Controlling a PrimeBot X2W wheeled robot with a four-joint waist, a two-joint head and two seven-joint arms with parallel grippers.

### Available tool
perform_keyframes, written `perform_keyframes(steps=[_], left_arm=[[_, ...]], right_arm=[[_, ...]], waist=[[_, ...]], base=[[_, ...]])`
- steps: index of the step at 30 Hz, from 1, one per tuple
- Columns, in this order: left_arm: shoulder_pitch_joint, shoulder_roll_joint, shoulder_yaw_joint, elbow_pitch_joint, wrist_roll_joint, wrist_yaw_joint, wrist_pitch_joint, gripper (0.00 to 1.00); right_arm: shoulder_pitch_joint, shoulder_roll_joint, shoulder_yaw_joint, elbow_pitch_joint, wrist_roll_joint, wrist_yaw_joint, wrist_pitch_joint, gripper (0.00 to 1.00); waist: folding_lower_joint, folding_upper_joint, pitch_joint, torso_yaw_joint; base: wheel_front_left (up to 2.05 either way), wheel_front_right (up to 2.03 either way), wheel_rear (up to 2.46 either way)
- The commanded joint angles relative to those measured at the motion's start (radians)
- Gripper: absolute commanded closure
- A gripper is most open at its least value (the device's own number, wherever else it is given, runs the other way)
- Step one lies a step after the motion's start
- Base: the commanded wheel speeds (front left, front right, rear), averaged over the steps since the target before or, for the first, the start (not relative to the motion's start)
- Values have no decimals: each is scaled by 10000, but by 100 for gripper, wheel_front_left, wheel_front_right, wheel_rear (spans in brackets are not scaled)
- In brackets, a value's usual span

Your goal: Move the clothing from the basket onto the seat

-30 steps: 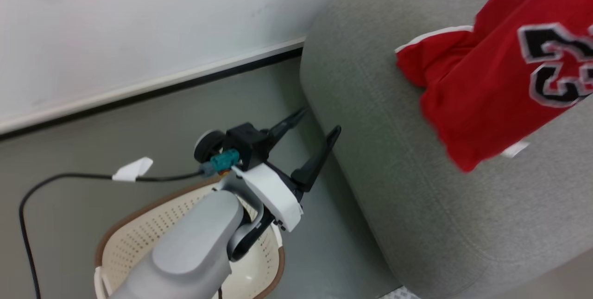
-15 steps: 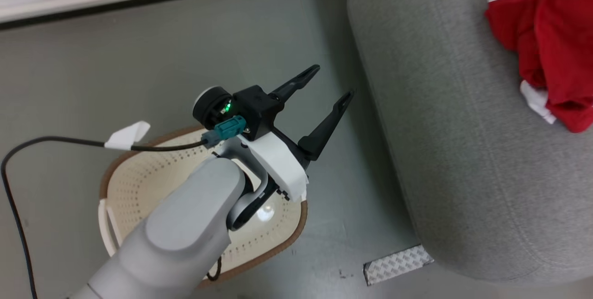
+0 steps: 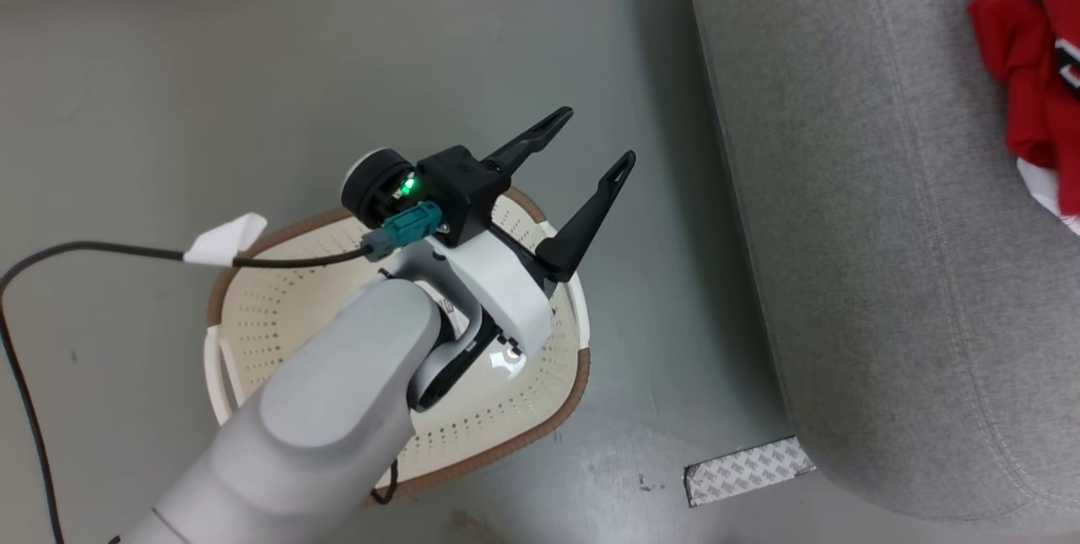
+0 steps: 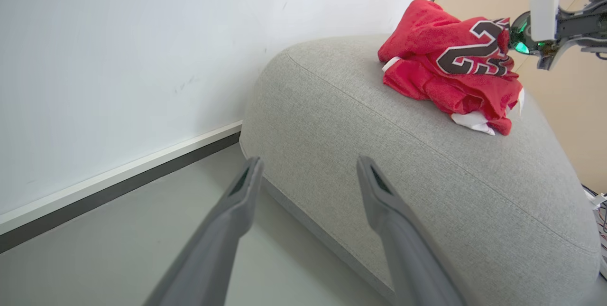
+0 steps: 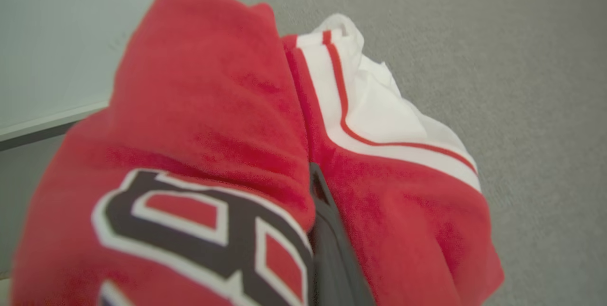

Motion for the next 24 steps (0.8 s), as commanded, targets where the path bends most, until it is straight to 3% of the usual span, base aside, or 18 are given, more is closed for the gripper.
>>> perform_keyframes(steps=[1,2,8,19,24], left_arm=[[58,26,15,42,-42,6,-45,0],[75,0,10,67,-60,-2,-75,0],[276,-23,51,267,-273,-29,-270,0],[1316,-21,341,700,-841,-3,-632,0],[1916,9,597,723,-1052,63,-719,0]], right_arm=[[94,14,174,169,34,4,261,19],[63,3,292,319,35,2,507,0],[-77,25,887,466,204,4,1245,0],[439,-967,2274,-820,406,4,3464,0],[681,-1546,2291,-2360,515,4,3021,0]], waist=[[-1,1,-95,-33],[-1,1,-157,-48],[-1,1,-815,-215],[-1,1,-2877,-793],[-1,1,-3807,-836]], base=[[0,0,0],[0,0,0],[0,0,0],[0,0,0],[0,0,0]])
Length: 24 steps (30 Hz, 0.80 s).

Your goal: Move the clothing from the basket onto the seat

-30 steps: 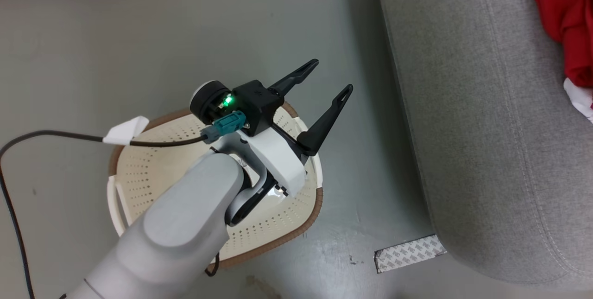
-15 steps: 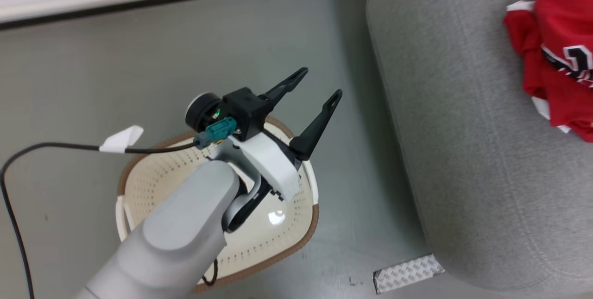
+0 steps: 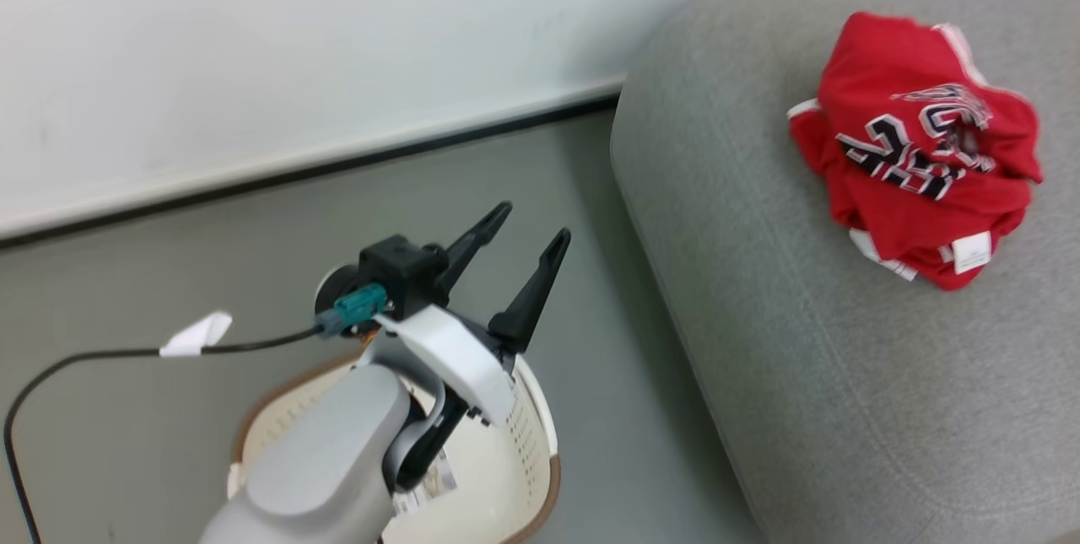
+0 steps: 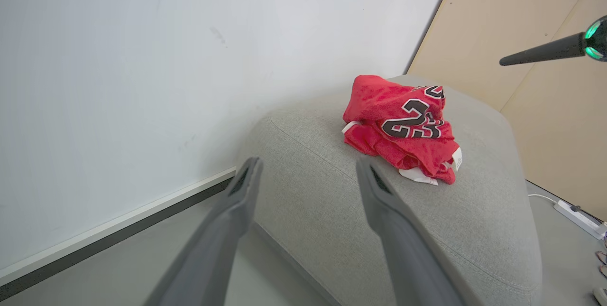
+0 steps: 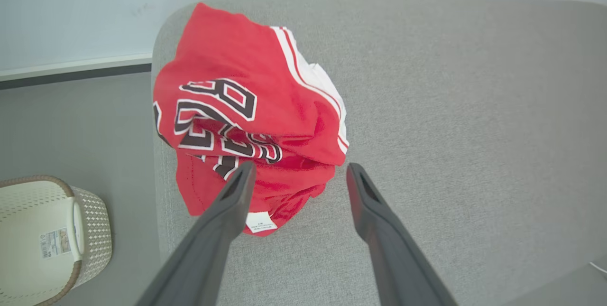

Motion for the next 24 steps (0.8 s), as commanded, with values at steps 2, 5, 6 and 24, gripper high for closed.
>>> perform_keyframes(steps=[2,5,6,24], left_arm=[[400,52,150,-46,-142,63,-58,0],[765,74,377,-172,-229,153,-86,0],[901,103,480,-228,-257,203,-76,0],[3558,1260,3025,-1074,433,1470,-74,0]], right_arm=[[392,-244,-123,-773,132,6,-474,0],[914,-598,-220,-2020,-17,6,-1134,0],[1082,-670,-295,-2477,-65,6,-1445,0],[5920,1600,-3429,-4618,-2422,6,-6960,0]], waist=[[3,0,-885,-23],[3,0,-1382,217],[3,0,-1529,308],[3,0,-3072,2447]], base=[[0,0,0],[0,0,0],[0,0,0],[0,0,0]])
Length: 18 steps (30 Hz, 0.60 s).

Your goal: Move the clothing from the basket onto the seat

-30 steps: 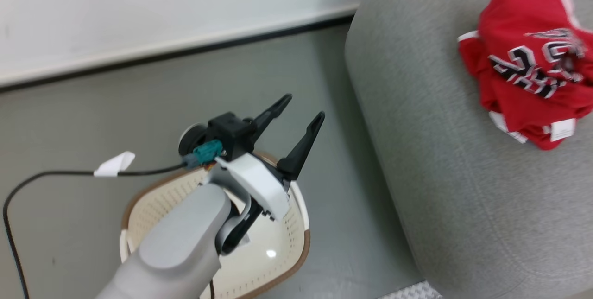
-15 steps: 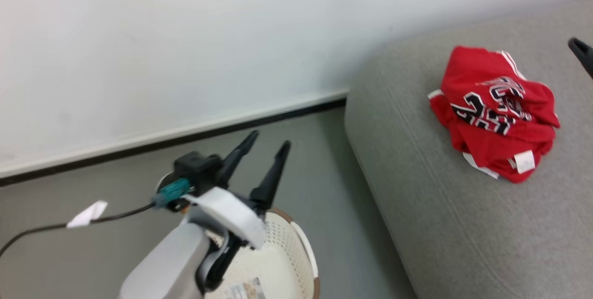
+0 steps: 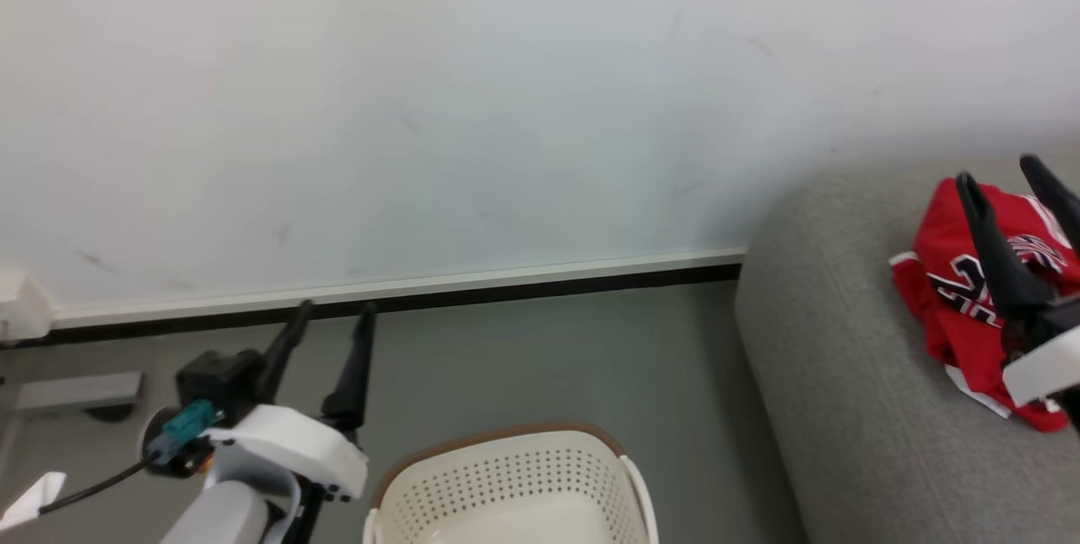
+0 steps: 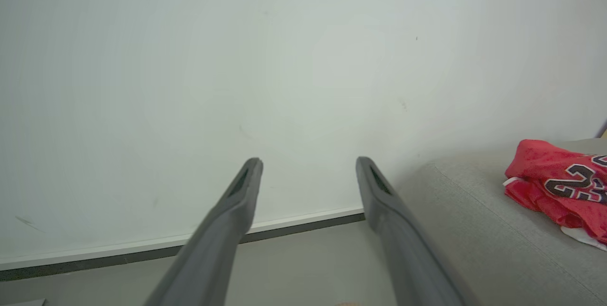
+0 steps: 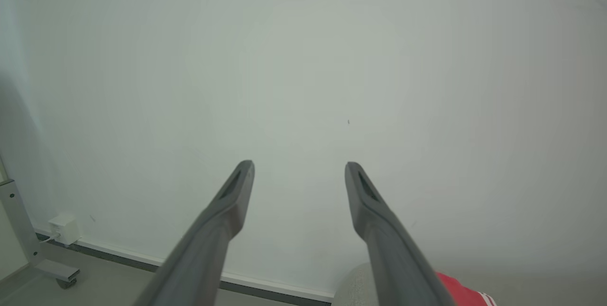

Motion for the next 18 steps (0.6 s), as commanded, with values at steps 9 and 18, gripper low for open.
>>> perform_keyframes(steps=[9,18], left_arm=[[1342,-439,2033,-620,979,441,2,0],[2473,-1424,3701,-765,2068,323,1,0]], right_arm=[[2177,1344,-1232,792,-1096,4,-1653,0],[3751,2897,-2281,321,-3061,4,-1711,0]], waist=[[3,-1,-102,1309],[3,-1,-137,1502]], base=[[0,0,0],[0,0,0]])
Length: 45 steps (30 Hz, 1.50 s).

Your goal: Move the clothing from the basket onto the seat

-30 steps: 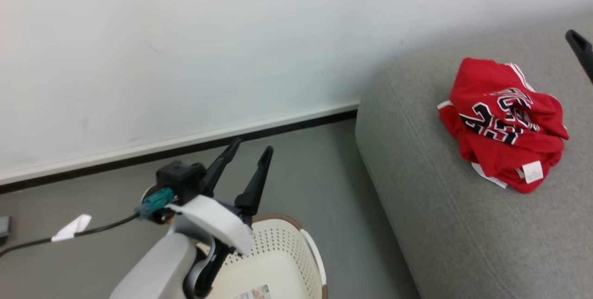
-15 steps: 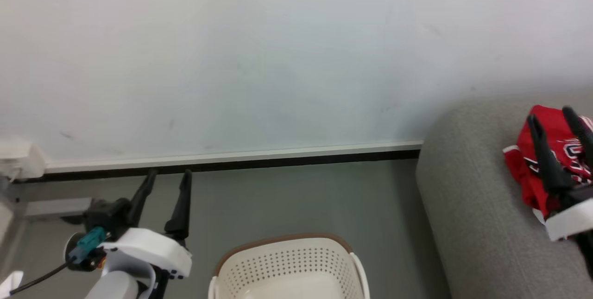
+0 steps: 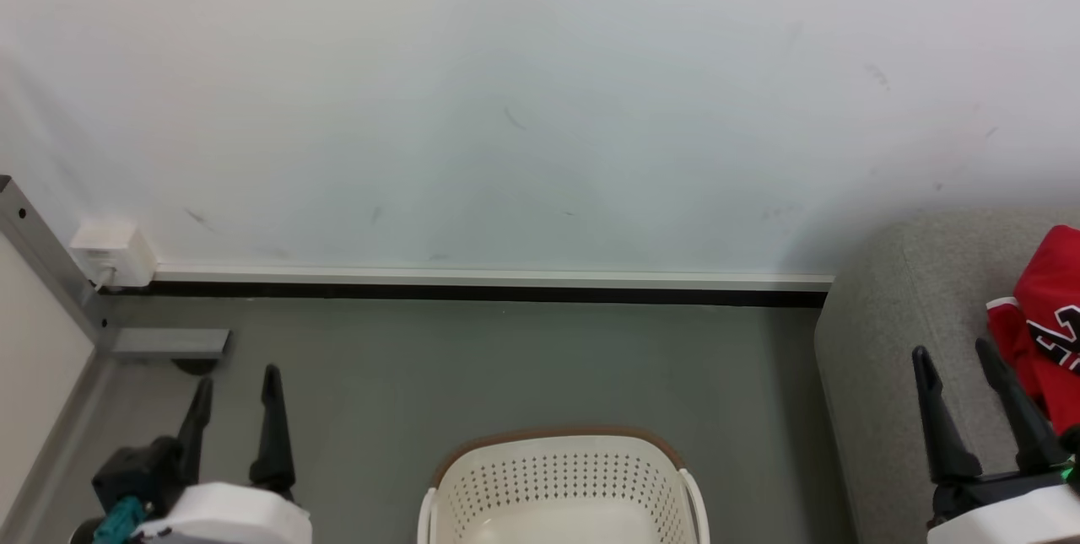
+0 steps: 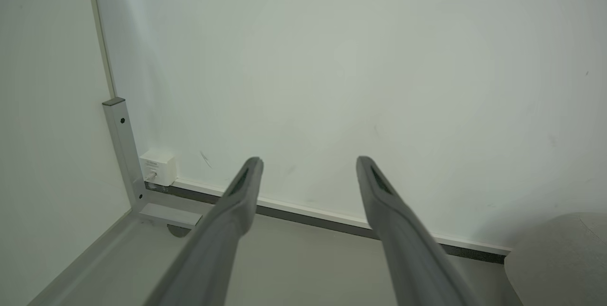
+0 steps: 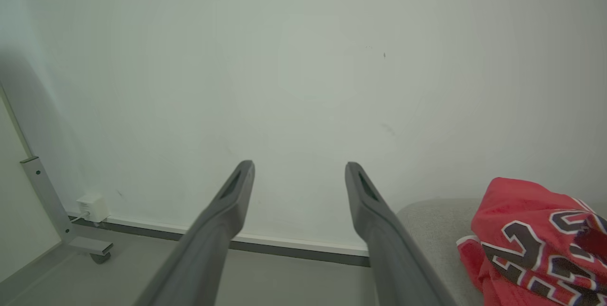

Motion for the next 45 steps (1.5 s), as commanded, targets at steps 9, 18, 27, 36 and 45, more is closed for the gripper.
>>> perform_keyframes(steps=[9,18,27,36,45], left_arm=[[851,-806,901,-40,1078,-519,1,0],[680,-1237,1477,240,1658,-1037,1,0],[581,-1422,1831,373,2116,-1223,1,0],[533,-1483,2047,589,2178,-1335,1,0],[705,-1605,2097,1043,2110,-1412,11,100]], right_arm=[[740,953,-298,-687,-1440,6,-26,0],[609,1235,-158,-543,-1665,6,-29,0],[564,1244,-160,-386,-1538,6,-28,0],[580,1271,-225,-373,-1502,6,-28,0],[751,1380,-89,-129,-1526,0,19,100]], waist=[[0,0,113,-387],[0,0,174,-601],[0,0,158,-620],[0,0,125,-572],[1,0,96,-574]], base=[[0,0,0],[0,0,0],[0,0,0],[0,0,0],[0,0,0]])
